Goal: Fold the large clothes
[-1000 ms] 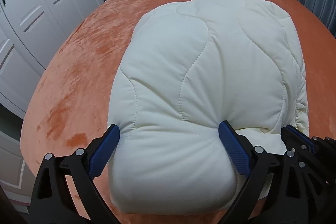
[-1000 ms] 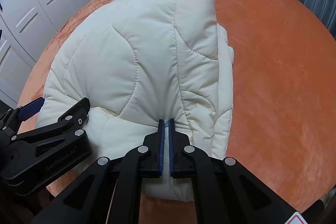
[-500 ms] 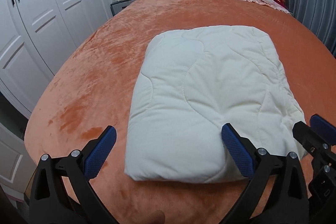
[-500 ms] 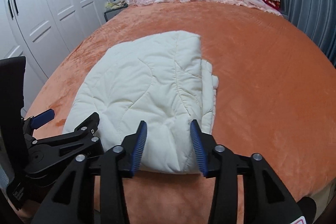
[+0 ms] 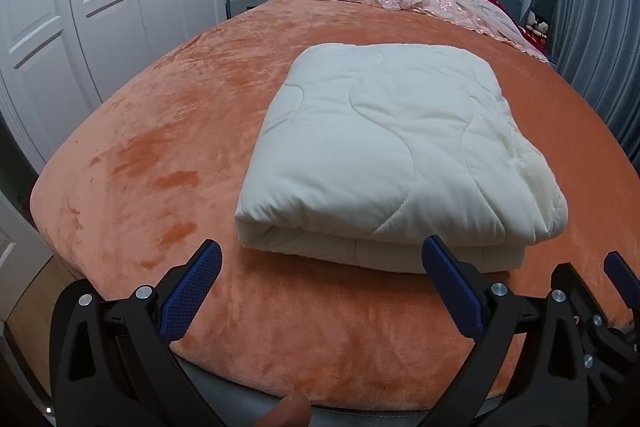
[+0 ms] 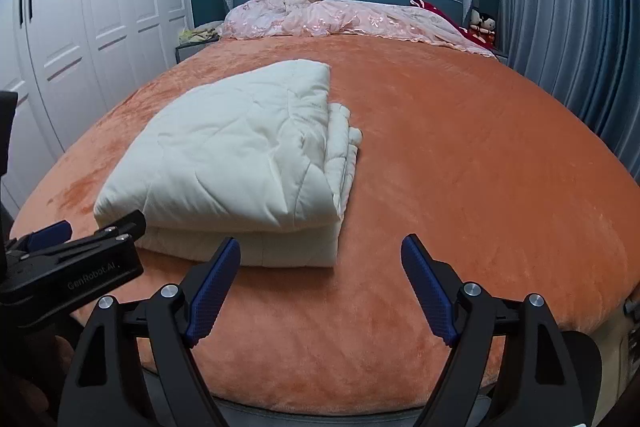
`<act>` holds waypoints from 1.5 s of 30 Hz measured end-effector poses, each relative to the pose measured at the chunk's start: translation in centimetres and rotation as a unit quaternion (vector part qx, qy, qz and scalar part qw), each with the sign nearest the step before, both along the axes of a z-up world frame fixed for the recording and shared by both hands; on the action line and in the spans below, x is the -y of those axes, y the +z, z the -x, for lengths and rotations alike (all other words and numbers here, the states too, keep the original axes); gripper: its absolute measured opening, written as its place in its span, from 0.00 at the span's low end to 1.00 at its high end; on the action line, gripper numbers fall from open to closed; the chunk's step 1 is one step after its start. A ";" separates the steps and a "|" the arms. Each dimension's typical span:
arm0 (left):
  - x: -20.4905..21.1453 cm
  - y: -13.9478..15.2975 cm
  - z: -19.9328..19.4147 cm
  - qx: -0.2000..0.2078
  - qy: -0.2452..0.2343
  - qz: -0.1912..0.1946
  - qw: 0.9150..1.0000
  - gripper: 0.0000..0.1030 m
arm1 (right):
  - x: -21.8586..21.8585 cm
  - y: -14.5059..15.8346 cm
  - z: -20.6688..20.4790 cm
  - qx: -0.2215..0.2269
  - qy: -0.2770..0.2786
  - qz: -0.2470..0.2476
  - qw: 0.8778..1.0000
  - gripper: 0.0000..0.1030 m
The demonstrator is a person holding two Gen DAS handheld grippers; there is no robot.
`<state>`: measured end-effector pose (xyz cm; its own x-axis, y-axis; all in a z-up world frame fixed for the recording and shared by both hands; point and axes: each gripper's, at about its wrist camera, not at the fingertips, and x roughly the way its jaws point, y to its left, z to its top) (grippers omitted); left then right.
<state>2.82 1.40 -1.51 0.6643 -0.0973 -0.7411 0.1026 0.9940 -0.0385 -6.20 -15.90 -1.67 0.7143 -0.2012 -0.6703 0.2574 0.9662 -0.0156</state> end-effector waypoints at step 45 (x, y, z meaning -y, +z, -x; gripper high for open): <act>0.4 -6.5 2.4 0.059 -0.017 -0.055 0.997 0.95 | 0.8 -5.5 0.7 0.034 -0.036 -0.032 0.998 0.80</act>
<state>0.46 0.99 -8.05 0.7449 -0.0442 -0.6657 0.1335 0.9875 0.0839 -6.90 -16.73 -7.15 0.7443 -0.2111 -0.6336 0.3238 0.9438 0.0660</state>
